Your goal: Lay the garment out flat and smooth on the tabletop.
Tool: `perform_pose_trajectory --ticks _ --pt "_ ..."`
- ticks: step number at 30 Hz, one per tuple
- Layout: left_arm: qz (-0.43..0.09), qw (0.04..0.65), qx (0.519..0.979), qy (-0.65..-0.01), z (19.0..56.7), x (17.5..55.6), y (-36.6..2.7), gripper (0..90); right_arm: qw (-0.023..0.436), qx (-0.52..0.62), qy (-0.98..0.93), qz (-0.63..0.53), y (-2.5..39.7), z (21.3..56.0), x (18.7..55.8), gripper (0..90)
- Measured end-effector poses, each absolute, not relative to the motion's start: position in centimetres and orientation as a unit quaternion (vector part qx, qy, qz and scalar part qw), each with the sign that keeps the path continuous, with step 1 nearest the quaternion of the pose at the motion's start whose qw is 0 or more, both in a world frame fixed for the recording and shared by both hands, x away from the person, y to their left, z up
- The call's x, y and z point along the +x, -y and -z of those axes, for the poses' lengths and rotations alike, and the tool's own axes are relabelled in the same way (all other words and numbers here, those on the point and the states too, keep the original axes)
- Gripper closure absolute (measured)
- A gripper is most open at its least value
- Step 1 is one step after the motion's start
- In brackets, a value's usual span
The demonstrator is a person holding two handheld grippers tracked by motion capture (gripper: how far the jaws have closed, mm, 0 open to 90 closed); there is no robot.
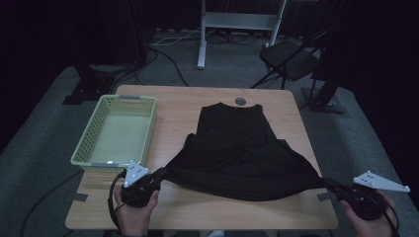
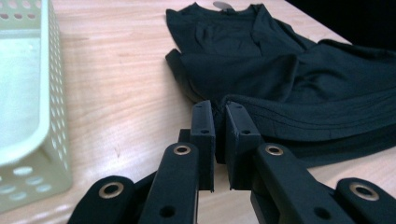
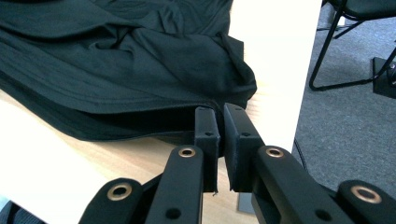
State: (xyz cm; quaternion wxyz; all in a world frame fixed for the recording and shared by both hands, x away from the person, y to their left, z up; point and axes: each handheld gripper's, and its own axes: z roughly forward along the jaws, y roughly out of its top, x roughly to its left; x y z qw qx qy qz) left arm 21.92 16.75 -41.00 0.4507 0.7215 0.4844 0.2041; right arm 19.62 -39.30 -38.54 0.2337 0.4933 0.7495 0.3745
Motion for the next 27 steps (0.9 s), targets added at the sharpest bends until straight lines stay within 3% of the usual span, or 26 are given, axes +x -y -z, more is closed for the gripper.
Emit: perform_pose_trajectory --ticks 3,5,14,20,27 --pt "-0.198 0.450 0.723 -0.485 41.1 21.6 -16.8 80.6 0.233 0.491 -0.750 -0.377 39.2 38.3 19.2 81.6" --pt "-0.200 0.449 0.723 -0.486 41.2 21.6 -17.0 76.8 0.230 0.491 -0.749 -0.380 39.2 38.2 19.0 72.6" --pt "-0.189 0.430 0.732 -0.494 42.6 23.9 -16.1 66.9 0.226 0.506 -0.745 -0.371 39.2 39.8 20.6 61.4" --pt "-0.173 0.413 0.743 -0.498 44.6 26.1 -15.1 62.6 0.215 0.519 -0.758 -0.333 38.0 43.8 23.4 57.5" --pt "-0.170 0.375 0.760 -0.503 46.7 28.3 -14.1 58.0 0.219 0.525 -0.756 -0.323 37.6 45.4 25.2 54.5"
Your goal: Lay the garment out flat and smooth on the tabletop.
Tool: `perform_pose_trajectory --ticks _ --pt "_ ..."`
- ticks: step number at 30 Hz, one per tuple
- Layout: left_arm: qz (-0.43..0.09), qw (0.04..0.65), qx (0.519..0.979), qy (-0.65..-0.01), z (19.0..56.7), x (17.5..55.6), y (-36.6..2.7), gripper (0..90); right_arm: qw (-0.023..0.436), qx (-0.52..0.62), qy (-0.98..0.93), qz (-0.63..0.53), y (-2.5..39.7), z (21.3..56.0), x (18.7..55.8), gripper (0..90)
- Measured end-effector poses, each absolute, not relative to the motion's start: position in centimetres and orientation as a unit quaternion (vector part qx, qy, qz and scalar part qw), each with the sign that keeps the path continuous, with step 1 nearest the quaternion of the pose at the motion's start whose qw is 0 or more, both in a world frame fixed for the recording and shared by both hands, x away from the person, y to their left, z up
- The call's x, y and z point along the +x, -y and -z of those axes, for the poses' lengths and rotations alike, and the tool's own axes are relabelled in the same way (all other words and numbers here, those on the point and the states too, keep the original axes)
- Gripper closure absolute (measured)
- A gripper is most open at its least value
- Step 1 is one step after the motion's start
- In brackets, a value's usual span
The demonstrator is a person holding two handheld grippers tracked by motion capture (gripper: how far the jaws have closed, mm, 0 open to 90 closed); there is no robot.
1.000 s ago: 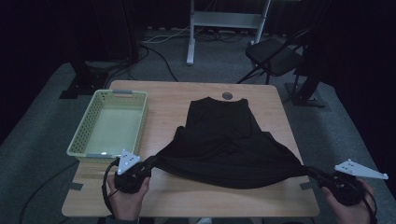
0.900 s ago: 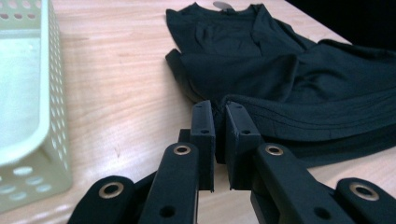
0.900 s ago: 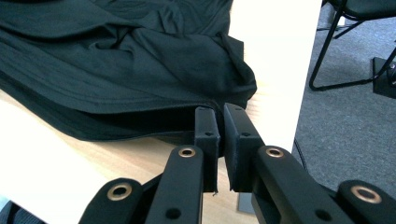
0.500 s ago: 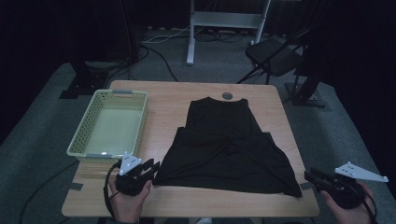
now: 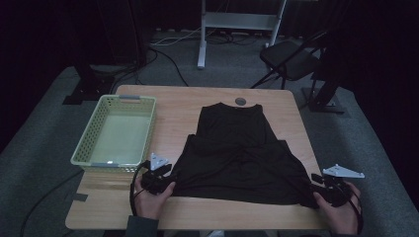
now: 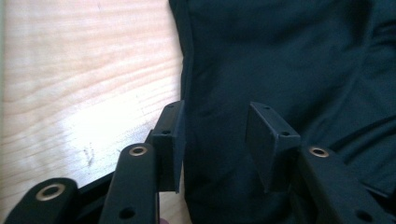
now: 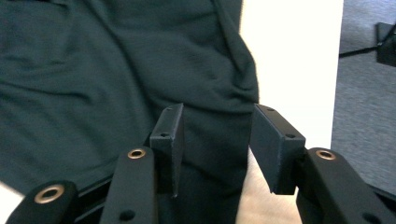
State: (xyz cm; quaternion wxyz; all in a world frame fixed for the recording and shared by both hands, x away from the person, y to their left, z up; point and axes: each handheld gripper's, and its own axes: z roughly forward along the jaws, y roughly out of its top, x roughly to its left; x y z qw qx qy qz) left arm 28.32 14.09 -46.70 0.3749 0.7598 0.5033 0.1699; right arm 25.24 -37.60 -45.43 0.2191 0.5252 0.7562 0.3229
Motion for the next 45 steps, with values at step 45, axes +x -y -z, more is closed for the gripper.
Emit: perform_pose_trajectory --ticks 45 --pt "-0.151 0.335 0.785 -0.499 47.5 26.9 -15.3 86.3 0.140 0.522 -0.773 -0.332 38.3 47.6 25.1 84.9"
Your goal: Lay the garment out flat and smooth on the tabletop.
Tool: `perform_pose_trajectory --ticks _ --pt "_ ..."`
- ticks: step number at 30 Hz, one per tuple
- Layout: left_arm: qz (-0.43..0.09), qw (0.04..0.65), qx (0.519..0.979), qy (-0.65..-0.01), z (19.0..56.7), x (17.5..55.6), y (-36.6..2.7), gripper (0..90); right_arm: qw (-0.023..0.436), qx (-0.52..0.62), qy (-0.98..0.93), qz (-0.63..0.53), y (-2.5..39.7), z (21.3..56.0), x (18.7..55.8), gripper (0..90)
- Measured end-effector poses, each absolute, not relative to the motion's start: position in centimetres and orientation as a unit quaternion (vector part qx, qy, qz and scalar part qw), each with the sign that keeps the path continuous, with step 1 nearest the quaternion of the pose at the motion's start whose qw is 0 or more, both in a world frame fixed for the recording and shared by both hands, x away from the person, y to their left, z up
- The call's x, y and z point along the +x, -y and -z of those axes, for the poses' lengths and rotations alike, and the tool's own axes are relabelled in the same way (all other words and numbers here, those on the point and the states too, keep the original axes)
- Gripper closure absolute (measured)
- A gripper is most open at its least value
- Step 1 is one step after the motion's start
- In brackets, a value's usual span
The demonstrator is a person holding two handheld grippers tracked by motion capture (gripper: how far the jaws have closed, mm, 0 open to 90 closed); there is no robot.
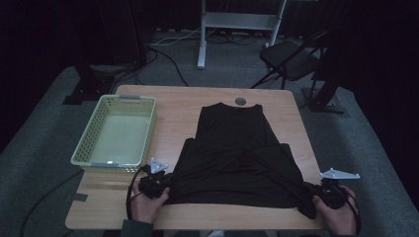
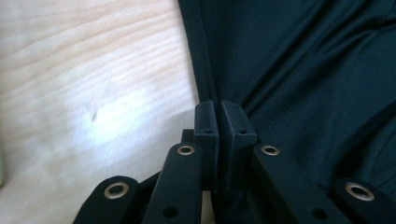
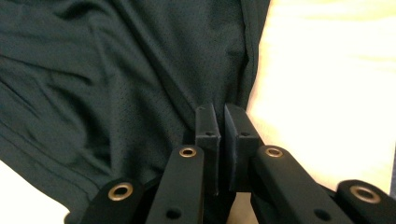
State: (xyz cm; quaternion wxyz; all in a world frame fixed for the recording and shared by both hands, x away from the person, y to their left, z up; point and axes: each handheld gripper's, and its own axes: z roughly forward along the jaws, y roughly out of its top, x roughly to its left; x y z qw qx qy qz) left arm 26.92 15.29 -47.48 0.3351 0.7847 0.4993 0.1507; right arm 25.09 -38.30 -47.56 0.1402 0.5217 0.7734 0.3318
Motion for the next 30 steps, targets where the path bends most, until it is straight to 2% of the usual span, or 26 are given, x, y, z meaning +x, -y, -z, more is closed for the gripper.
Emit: perform_pose_trajectory --ticks 9,18,20,24,30 --pt "-0.137 0.342 0.780 -0.506 47.5 24.4 -16.8 86.3 0.141 0.515 -0.786 -0.310 38.9 47.3 22.6 84.9" --pt "-0.141 0.333 0.787 -0.500 47.4 22.4 -16.5 85.1 0.142 0.514 -0.791 -0.300 38.9 47.1 21.5 83.9" --pt "-0.150 0.333 0.786 -0.499 47.3 22.5 -16.3 78.1 0.144 0.513 -0.792 -0.297 38.7 47.0 21.6 77.6" --pt "-0.159 0.339 0.782 -0.498 47.1 23.7 -15.9 69.5 0.168 0.507 -0.787 -0.310 38.4 46.5 22.2 63.9" --pt "-0.175 0.332 0.785 -0.492 47.2 26.0 -14.7 61.8 0.187 0.508 -0.776 -0.324 38.0 46.0 24.4 59.0"
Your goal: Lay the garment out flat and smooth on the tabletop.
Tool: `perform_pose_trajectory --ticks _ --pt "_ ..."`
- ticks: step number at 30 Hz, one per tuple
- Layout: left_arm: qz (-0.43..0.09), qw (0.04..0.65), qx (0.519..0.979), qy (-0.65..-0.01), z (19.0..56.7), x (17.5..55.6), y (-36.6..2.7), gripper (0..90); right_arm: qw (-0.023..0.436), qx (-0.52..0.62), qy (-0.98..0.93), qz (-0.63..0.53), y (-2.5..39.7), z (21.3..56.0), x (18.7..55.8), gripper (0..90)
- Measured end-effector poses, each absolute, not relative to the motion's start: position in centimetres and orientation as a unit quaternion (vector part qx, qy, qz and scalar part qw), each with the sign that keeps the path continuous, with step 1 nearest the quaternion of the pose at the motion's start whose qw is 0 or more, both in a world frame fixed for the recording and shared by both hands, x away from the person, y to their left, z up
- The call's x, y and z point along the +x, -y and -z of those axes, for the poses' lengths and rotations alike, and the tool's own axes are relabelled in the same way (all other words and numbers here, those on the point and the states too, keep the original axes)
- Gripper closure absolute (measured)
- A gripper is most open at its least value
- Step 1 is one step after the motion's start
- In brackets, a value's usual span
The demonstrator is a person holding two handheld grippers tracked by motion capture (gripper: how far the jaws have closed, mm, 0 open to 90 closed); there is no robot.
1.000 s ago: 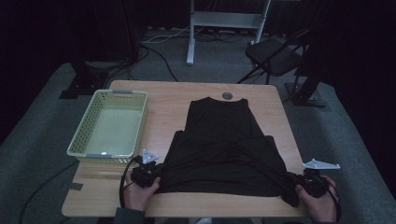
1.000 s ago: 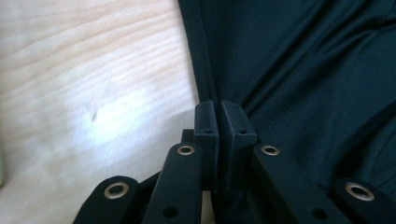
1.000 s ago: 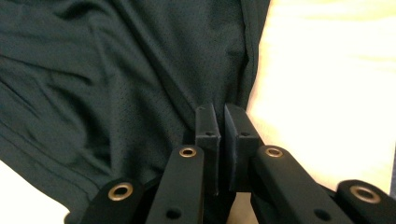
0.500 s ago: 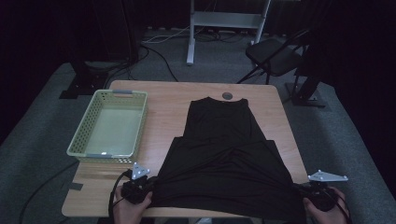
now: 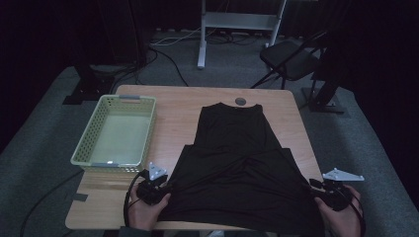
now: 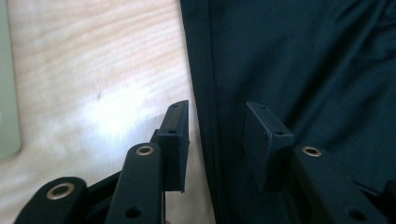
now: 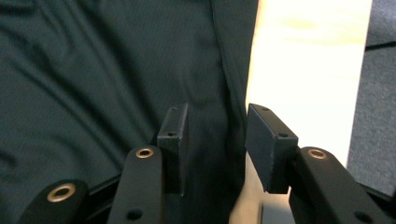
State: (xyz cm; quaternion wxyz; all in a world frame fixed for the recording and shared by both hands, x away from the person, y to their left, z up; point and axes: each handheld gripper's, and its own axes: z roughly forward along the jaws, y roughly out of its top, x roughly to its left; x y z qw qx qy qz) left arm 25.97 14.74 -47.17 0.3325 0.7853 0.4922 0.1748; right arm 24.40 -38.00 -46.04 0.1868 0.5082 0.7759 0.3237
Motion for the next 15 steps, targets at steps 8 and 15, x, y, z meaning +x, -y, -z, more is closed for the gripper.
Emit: perform_pose_trajectory --ticks 8,15 --pt "-0.200 0.310 0.801 -0.472 47.1 28.4 -12.8 59.2 0.194 0.502 -0.782 -0.314 37.1 46.7 27.4 59.0" --pt "-0.215 0.297 0.800 -0.475 47.4 29.4 -12.1 58.3 0.191 0.508 -0.782 -0.307 37.0 47.4 29.1 59.7"
